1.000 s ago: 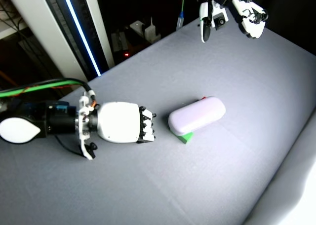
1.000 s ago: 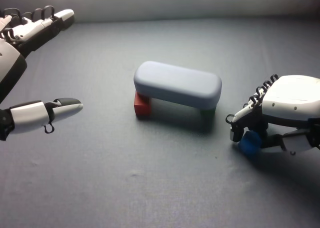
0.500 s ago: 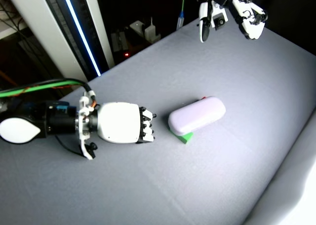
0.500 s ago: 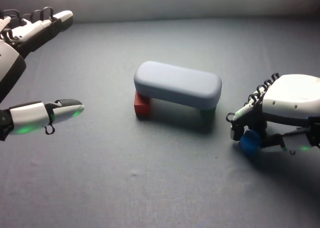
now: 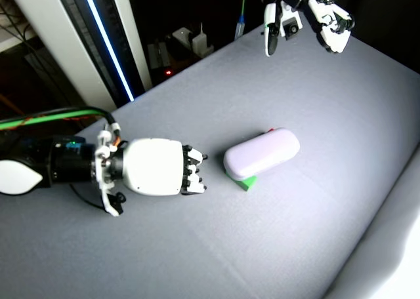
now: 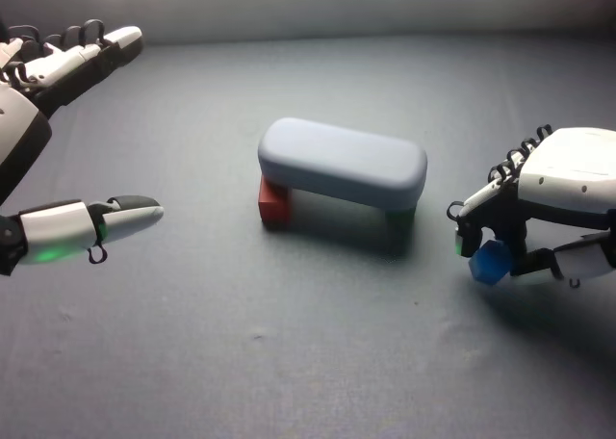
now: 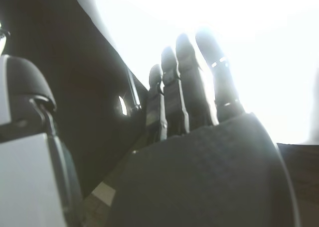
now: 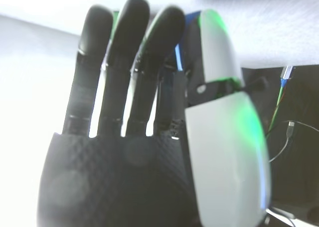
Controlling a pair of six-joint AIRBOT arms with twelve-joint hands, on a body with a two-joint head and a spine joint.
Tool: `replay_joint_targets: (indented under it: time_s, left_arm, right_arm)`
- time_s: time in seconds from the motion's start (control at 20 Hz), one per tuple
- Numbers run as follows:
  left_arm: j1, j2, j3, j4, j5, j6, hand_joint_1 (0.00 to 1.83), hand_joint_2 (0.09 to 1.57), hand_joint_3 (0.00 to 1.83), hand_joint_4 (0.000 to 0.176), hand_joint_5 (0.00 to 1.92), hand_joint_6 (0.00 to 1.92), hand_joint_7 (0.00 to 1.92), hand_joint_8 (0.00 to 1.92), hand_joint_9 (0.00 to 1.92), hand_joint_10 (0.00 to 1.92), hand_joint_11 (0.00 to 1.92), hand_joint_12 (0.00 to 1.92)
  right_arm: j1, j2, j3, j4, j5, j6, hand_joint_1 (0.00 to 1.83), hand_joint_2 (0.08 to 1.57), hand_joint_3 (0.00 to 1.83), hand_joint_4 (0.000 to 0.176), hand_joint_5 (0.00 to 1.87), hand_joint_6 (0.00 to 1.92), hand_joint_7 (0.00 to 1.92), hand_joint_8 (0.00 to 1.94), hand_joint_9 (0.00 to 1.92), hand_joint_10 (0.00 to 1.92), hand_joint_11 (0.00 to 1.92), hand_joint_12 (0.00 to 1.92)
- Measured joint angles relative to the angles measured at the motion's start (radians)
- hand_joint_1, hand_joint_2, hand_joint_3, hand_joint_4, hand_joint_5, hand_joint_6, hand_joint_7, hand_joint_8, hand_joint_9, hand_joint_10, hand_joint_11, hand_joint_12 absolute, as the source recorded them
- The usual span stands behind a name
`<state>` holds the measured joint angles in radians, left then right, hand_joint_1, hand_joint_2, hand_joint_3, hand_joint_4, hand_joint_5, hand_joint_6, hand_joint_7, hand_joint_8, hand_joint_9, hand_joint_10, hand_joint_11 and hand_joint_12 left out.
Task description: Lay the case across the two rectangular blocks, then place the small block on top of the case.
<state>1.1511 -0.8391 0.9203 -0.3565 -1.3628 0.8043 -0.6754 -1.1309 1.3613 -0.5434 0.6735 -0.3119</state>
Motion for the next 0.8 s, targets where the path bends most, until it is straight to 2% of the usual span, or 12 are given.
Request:
replay_joint_targets:
  time_s: [0.1, 0.15, 0.2, 0.35, 0.4, 0.45, 0.5, 0.55, 0.6, 0.65, 0.75, 0.8]
  left_arm:
    - [0.000, 0.000, 0.000, 0.000, 0.000, -0.002, 0.93, 0.94, 0.00, 0.020, 0.24, 0.00, 0.32, 0.00, 0.36, 0.00, 0.00, 1.01]
    - [0.000, 0.000, 0.000, 0.000, 0.000, -0.002, 0.92, 0.94, 0.00, 0.029, 0.24, 0.00, 0.32, 0.00, 0.37, 0.00, 0.00, 1.01]
    - [0.000, 0.000, 0.000, 0.000, 0.000, -0.002, 0.93, 0.94, 0.00, 0.025, 0.24, 0.00, 0.33, 0.00, 0.38, 0.01, 0.00, 1.04]
    - [0.000, 0.000, 0.000, 0.000, 0.000, -0.002, 0.90, 0.94, 0.00, 0.033, 0.24, 0.00, 0.34, 0.00, 0.39, 0.01, 0.00, 1.08]
    - [0.000, 0.000, 0.000, 0.000, 0.000, -0.003, 0.90, 0.94, 0.00, 0.036, 0.24, 0.00, 0.33, 0.00, 0.38, 0.00, 0.00, 1.08]
    - [0.000, 0.000, 0.000, 0.000, 0.000, -0.003, 0.91, 0.94, 0.00, 0.034, 0.24, 0.00, 0.33, 0.00, 0.38, 0.00, 0.00, 1.06]
    - [0.000, 0.000, 0.000, 0.000, 0.000, -0.003, 0.89, 0.93, 0.00, 0.027, 0.25, 0.00, 0.35, 0.01, 0.39, 0.01, 0.01, 1.06]
    - [0.000, 0.000, 0.000, 0.000, 0.000, -0.003, 0.89, 0.93, 0.00, 0.029, 0.25, 0.00, 0.35, 0.01, 0.39, 0.01, 0.01, 1.06]
    - [0.000, 0.000, 0.000, 0.000, 0.000, -0.003, 0.89, 0.93, 0.00, 0.032, 0.25, 0.00, 0.34, 0.00, 0.39, 0.00, 0.00, 1.06]
    - [0.000, 0.000, 0.000, 0.000, 0.000, -0.003, 0.89, 0.93, 0.00, 0.030, 0.25, 0.00, 0.34, 0.00, 0.39, 0.00, 0.00, 1.06]
    - [0.000, 0.000, 0.000, 0.003, 0.000, -0.005, 0.90, 0.94, 0.00, 0.022, 0.25, 0.00, 0.34, 0.00, 0.39, 0.00, 0.00, 1.09]
    - [0.000, 0.000, 0.000, 0.001, 0.001, -0.006, 0.90, 0.94, 0.00, 0.025, 0.25, 0.00, 0.34, 0.00, 0.39, 0.00, 0.00, 1.10]
  right_arm:
    - [0.000, -0.002, 0.000, -0.004, -0.006, 0.000, 1.24, 1.11, 0.00, 0.000, 0.92, 0.98, 1.06, 0.98, 0.91, 1.00, 0.69, 1.50]
    - [0.000, -0.002, 0.000, -0.011, -0.010, 0.000, 1.23, 1.11, 0.00, 0.000, 0.92, 1.01, 1.07, 0.94, 0.91, 0.96, 0.69, 1.47]
    - [0.000, -0.002, 0.000, -0.018, -0.013, 0.000, 1.23, 1.11, 0.00, 0.000, 0.91, 1.05, 1.06, 0.92, 0.89, 0.88, 0.63, 1.46]
    - [0.000, -0.012, 0.000, -0.036, -0.036, 0.000, 1.22, 1.13, 0.00, 0.000, 0.91, 0.99, 0.98, 1.13, 0.84, 1.19, 0.69, 1.66]
    - [0.000, -0.016, 0.000, -0.044, -0.042, 0.001, 1.21, 1.14, 0.00, 0.000, 0.91, 0.98, 0.94, 1.20, 0.81, 1.21, 0.72, 1.65]
    - [0.000, -0.019, 0.002, -0.045, -0.045, 0.001, 1.20, 1.15, 0.00, 0.000, 0.88, 1.05, 0.92, 1.18, 0.78, 1.07, 0.67, 1.57]
    - [0.000, -0.019, 0.003, -0.045, -0.048, 0.001, 1.13, 1.15, 0.00, 0.000, 0.90, 1.08, 0.77, 0.79, 0.69, 1.00, 0.53, 1.57]
    - [0.000, -0.019, 0.004, -0.045, -0.050, 0.001, 1.11, 1.07, 0.00, 0.000, 0.77, 0.53, 0.73, 0.63, 0.64, 1.00, 0.44, 1.62]
    - [0.000, -0.019, 0.009, -0.045, -0.049, 0.001, 1.10, 1.04, 0.00, 0.000, 0.78, 0.21, 0.68, 0.48, 0.56, 0.98, 0.36, 1.58]
    - [0.006, -0.018, 0.010, -0.045, -0.048, 0.002, 1.09, 1.04, 0.00, 0.000, 0.78, 0.07, 0.66, 0.37, 0.51, 0.93, 0.30, 1.51]
    - [0.006, -0.018, 0.013, -0.045, -0.055, 0.002, 1.06, 1.05, 0.00, 0.000, 0.71, 0.01, 0.59, 0.30, 0.44, 0.82, 0.20, 1.42]
    - [0.006, -0.019, 0.012, -0.048, -0.060, 0.002, 1.05, 1.05, 0.00, 0.000, 0.69, 0.00, 0.59, 0.21, 0.46, 0.63, 0.16, 1.31]
